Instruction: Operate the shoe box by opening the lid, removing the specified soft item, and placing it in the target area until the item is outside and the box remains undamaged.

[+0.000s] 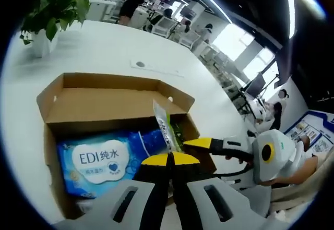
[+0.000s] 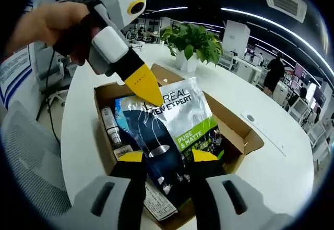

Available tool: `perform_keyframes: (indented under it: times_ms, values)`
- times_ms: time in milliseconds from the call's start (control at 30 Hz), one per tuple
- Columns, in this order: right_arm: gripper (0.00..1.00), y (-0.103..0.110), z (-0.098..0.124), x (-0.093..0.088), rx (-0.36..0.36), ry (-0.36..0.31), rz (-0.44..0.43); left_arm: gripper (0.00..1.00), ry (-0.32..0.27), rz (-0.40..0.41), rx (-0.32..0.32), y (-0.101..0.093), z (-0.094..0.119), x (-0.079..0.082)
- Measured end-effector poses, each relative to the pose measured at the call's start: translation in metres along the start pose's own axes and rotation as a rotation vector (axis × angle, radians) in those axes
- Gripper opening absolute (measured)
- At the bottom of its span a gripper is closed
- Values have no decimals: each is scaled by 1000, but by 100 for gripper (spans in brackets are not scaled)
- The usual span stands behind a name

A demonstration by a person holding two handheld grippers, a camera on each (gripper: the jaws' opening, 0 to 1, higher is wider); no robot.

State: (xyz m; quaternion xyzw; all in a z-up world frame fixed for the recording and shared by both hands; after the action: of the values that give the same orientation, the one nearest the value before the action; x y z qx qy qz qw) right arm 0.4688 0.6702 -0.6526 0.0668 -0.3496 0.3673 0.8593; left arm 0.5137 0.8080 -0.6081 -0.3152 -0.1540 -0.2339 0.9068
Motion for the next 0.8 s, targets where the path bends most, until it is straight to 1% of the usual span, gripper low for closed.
perform_keyframes:
  times_ms: [133,167,300,467,633,800]
  values:
    - [23,-1,3,-3,6,1,0,0,9,-30,9,-1,-3,1]
    - [21,-1,3,-3,8,0,-2,0,8,-51,29,1,-3,3]
    - [15,1,5,-3,16,-6,3,0,12,-70,27,-2,-2,4]
    - [12,2,9,-2,23,-11,-5,0,18,-104,39,-2,-1,4]
    - [8,4,13,-1,29,-19,-3,0,15,-126,40,-7,3,3]
    - [5,7,18,4,37,-37,9,0,10,-145,55,-8,10,0]
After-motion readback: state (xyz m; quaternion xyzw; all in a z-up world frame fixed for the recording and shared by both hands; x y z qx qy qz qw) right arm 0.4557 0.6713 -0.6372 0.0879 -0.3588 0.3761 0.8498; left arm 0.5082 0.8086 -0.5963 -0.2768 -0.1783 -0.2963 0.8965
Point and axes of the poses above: the point that each gripper's makers call its tool centre point, and the gripper's own axes: z roughly backward along the fingers, y roughly to its left, x roughly out of its top, the point moved 9 cm from there along z, roughly backward along the fingers, and after that the axes turned 14 degrees about y, right-handed, at the moved point
